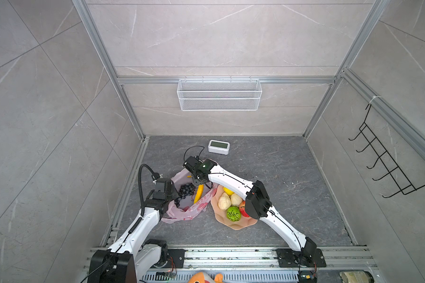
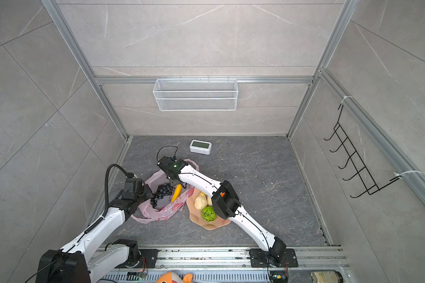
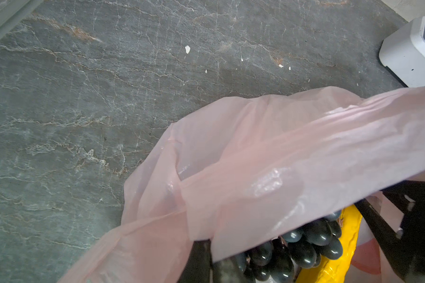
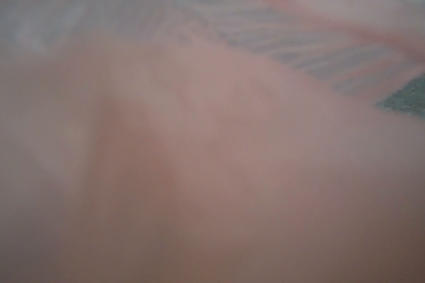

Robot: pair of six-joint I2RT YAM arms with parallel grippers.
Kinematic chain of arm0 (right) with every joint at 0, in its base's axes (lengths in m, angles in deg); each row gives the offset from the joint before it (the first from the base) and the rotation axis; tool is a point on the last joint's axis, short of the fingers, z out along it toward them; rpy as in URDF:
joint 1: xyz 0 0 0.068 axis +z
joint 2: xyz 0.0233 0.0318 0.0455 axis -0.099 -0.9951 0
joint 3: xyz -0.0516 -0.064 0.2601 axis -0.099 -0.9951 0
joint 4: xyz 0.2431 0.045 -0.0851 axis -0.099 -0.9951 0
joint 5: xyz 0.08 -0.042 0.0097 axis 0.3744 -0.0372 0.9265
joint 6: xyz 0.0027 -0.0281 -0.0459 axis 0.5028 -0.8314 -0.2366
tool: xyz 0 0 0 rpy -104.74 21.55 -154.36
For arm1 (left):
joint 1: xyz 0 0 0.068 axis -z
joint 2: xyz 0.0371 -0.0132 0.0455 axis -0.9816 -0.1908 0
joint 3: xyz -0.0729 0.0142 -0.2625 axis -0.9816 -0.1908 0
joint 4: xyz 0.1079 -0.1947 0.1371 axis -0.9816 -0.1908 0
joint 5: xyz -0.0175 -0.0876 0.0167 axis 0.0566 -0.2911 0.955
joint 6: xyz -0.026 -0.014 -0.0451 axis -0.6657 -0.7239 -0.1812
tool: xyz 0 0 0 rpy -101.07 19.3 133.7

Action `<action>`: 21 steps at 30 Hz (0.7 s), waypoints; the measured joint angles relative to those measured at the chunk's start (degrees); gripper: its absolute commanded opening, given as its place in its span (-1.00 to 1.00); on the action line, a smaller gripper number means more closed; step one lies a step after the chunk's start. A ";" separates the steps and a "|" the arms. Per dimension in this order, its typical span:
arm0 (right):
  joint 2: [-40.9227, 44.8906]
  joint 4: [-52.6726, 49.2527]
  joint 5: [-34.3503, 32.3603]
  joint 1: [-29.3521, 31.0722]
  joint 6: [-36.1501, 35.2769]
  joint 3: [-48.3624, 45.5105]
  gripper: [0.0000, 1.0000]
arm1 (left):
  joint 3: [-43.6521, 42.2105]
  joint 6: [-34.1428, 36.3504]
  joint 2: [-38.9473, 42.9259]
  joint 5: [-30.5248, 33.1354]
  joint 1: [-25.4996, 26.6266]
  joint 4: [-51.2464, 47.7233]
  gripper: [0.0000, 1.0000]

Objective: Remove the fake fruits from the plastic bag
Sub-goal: 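Move the right gripper back over the bag toward the yellow banana, then lower the right gripper into the bag and grasp the banana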

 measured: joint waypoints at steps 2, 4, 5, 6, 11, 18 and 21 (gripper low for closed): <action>-0.26 0.04 0.59 -0.02 0.00 0.24 0.05 | 0.00 0.00 -0.07 0.00 0.00 0.20 -1.00; -0.68 0.20 1.38 -0.02 -0.02 0.46 0.03 | 0.00 0.00 -0.22 0.00 0.00 0.24 -1.00; -0.85 0.28 1.68 -0.02 -0.02 0.46 0.03 | 0.00 0.00 -0.28 0.00 0.00 0.24 -1.00; -1.09 0.28 1.97 0.00 -0.02 0.46 0.02 | 0.00 0.00 -0.35 -0.02 0.00 0.26 -1.00; -2.43 0.28 2.64 0.00 -0.04 0.90 -0.13 | 0.02 0.00 -0.55 -0.02 0.00 0.26 -1.00; -2.51 0.26 2.80 0.00 -0.04 1.20 -0.40 | 0.02 0.00 -0.59 -0.22 0.00 0.37 -1.00; -2.51 0.28 2.67 0.07 -0.28 1.20 -0.48 | 0.02 0.00 -0.59 -0.63 0.00 0.48 -1.00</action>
